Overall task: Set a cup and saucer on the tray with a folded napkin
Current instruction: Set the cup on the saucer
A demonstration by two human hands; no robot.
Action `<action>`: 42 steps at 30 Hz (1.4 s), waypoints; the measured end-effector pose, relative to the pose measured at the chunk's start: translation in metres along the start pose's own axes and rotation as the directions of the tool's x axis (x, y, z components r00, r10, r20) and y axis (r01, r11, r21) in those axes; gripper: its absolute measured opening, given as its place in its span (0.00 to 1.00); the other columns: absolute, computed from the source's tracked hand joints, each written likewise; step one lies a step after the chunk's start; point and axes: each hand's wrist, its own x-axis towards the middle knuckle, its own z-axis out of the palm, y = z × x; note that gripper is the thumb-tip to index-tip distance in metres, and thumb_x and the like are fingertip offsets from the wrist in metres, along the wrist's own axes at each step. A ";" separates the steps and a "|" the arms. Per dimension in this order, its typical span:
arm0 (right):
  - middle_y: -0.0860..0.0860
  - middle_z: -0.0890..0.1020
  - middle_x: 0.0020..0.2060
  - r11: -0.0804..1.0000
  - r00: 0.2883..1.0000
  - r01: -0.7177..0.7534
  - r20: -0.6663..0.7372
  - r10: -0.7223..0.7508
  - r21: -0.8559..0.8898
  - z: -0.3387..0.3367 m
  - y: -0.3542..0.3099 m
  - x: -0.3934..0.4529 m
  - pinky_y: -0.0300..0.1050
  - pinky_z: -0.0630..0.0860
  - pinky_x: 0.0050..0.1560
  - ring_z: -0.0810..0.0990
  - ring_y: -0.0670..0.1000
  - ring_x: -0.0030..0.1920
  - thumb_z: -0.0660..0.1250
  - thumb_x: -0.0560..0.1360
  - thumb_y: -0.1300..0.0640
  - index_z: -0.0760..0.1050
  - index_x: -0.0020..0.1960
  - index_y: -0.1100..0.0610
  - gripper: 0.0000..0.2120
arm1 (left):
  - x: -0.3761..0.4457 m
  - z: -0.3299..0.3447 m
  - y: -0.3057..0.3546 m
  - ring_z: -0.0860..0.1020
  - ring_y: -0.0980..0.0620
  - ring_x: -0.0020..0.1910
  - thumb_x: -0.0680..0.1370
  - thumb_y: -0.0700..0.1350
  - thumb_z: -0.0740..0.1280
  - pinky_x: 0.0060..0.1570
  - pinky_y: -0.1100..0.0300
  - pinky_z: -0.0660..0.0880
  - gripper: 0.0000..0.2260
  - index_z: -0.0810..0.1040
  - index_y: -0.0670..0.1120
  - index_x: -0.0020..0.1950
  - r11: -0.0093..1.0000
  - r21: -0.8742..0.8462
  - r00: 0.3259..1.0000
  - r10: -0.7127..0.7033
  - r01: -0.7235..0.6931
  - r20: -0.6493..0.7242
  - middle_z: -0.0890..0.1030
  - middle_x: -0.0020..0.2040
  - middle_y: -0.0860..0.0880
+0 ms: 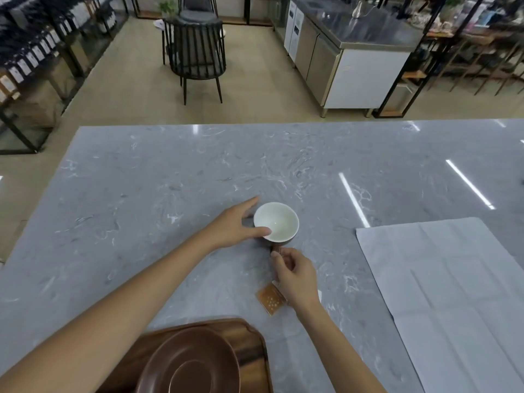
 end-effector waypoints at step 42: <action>0.40 0.88 0.48 0.985 0.891 0.050 0.437 -0.119 0.165 -0.013 -0.064 -0.116 0.37 0.81 0.48 0.84 0.39 0.50 0.66 0.83 0.55 0.85 0.54 0.51 0.09 | -0.175 -0.025 0.002 0.81 0.59 0.57 0.59 0.53 0.85 0.54 0.59 0.82 0.35 0.78 0.66 0.64 0.962 -0.197 0.951 0.128 -0.187 -0.281 0.81 0.61 0.62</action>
